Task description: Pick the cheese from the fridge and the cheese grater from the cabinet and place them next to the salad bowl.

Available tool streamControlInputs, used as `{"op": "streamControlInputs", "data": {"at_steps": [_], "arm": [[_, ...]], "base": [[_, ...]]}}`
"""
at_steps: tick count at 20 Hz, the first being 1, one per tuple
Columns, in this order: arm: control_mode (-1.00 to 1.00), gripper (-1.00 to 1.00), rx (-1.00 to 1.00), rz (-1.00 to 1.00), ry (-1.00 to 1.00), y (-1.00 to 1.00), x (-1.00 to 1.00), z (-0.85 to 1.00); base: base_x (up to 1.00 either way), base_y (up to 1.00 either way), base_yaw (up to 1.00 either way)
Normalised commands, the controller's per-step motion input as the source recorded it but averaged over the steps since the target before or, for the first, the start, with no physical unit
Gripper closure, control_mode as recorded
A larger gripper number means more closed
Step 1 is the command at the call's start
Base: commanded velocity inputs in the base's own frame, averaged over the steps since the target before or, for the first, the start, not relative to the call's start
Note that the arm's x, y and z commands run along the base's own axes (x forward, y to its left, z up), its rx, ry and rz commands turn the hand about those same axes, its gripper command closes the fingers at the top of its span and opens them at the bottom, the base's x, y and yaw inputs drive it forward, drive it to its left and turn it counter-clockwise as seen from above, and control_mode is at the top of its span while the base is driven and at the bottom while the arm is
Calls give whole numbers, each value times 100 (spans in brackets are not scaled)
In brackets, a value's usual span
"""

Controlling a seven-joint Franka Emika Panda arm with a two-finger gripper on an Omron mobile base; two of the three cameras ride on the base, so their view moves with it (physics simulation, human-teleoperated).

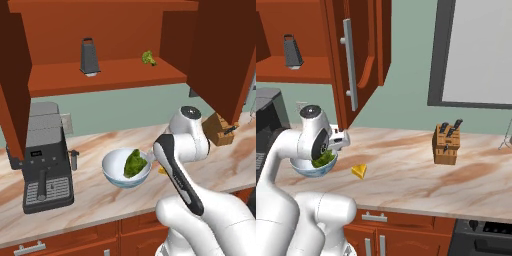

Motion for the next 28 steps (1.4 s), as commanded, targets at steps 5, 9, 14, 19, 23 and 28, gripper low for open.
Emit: {"op": "streamControlInputs", "data": {"at_steps": [5,9,14,19,23,28], "arm": [[-100,-100,0,-22,-16,35,-18,51],[-100,-100,3,-12,-14,19,-22,82],[-100,-100,5,-9,-2,5,-15,71],[-100,-100,7,0,0,5,-23,61],[-100,-100,8,0,-6,4,-29,61],[-100,-100,3,0,-21,23,-29,59]], "base": [[0,0,0],[0,0,0],[0,0,0],[0,0,0],[0,0,0],[0,0,0]]}}
